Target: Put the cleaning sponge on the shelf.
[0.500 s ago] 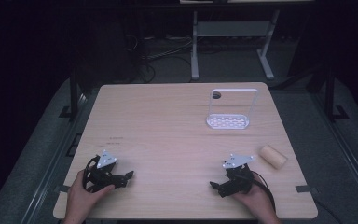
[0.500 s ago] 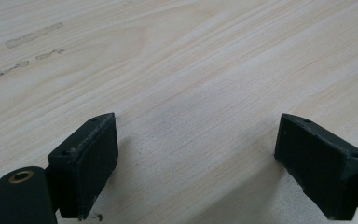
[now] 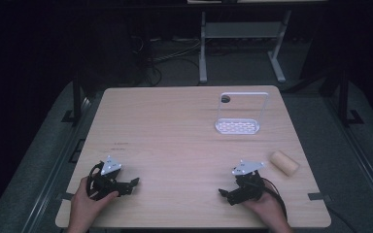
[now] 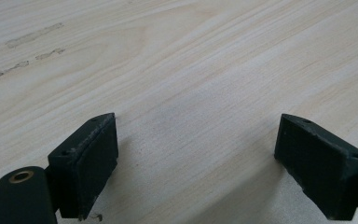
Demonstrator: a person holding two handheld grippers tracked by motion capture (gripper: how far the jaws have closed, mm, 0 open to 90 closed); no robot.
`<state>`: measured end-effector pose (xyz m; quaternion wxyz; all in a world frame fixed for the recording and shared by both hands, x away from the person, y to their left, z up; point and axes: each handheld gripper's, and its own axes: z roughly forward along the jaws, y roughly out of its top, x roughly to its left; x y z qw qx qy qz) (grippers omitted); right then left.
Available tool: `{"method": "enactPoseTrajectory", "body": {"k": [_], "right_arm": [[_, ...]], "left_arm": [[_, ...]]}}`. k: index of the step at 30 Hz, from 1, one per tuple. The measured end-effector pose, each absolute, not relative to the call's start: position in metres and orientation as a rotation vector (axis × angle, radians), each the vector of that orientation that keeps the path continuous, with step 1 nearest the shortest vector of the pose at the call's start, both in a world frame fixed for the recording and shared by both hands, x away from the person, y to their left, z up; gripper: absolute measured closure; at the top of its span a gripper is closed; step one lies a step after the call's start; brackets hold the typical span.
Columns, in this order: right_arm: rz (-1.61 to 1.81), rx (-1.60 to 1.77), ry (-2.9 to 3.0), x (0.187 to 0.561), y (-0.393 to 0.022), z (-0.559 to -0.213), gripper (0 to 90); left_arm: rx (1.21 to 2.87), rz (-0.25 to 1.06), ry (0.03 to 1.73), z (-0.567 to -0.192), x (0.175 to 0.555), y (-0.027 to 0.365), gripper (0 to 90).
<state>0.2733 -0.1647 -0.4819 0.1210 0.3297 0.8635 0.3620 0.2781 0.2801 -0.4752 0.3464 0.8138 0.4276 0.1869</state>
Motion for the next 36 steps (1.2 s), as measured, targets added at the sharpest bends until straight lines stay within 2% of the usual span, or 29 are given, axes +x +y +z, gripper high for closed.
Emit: {"method": "enactPoseTrajectory", "body": {"k": [36], "right_arm": [[1.099,1.004,2.442,0.264,-0.196,-0.456,5.3]], "left_arm": [[2.112,0.483,1.11,-0.475,0.278,0.28,12.8]]}}
